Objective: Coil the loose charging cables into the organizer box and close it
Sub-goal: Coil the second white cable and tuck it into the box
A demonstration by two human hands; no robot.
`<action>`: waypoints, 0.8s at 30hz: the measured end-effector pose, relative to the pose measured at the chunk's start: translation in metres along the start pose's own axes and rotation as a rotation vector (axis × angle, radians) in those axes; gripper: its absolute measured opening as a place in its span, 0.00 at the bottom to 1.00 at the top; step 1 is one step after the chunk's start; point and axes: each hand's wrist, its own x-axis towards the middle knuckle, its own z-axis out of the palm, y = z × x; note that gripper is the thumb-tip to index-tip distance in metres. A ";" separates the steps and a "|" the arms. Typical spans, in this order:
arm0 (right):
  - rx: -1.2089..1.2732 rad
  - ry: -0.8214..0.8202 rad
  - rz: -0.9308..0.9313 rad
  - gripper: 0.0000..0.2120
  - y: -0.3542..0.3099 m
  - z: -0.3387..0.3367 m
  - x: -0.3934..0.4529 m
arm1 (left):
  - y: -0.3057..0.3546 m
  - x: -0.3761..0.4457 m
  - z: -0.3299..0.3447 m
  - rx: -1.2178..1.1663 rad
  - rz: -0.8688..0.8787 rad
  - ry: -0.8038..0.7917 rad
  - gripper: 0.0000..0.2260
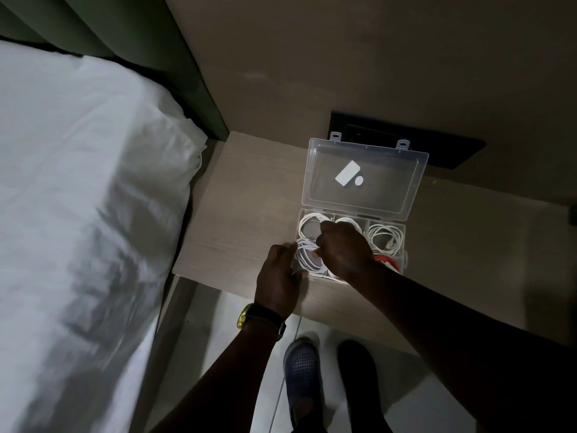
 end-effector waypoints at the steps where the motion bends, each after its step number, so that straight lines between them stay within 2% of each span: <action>1: -0.023 -0.019 -0.011 0.05 -0.001 0.000 0.001 | -0.001 0.000 0.000 0.004 0.007 -0.010 0.28; 4: -0.177 -0.039 -0.051 0.07 -0.006 0.000 0.000 | -0.005 0.002 0.001 0.037 0.042 -0.048 0.30; 8: -0.383 -0.035 -0.205 0.14 -0.018 0.000 -0.014 | -0.003 0.002 0.002 0.063 0.076 -0.078 0.27; 10: -0.453 0.039 -0.243 0.17 -0.018 0.002 -0.022 | -0.002 0.004 0.001 0.097 0.098 -0.101 0.28; 13: -0.373 0.073 -0.237 0.18 -0.014 0.003 -0.022 | 0.001 0.006 -0.001 0.168 0.097 -0.144 0.28; 16: -0.178 0.036 -0.122 0.13 -0.007 0.010 -0.017 | 0.005 0.005 -0.002 0.238 0.102 -0.171 0.28; 20: 0.087 0.166 -0.012 0.07 -0.002 0.017 -0.021 | 0.005 0.007 -0.007 0.271 0.098 -0.183 0.28; 24: -0.010 0.117 -0.031 0.06 -0.004 0.015 -0.016 | 0.006 0.009 -0.010 0.323 0.104 -0.227 0.26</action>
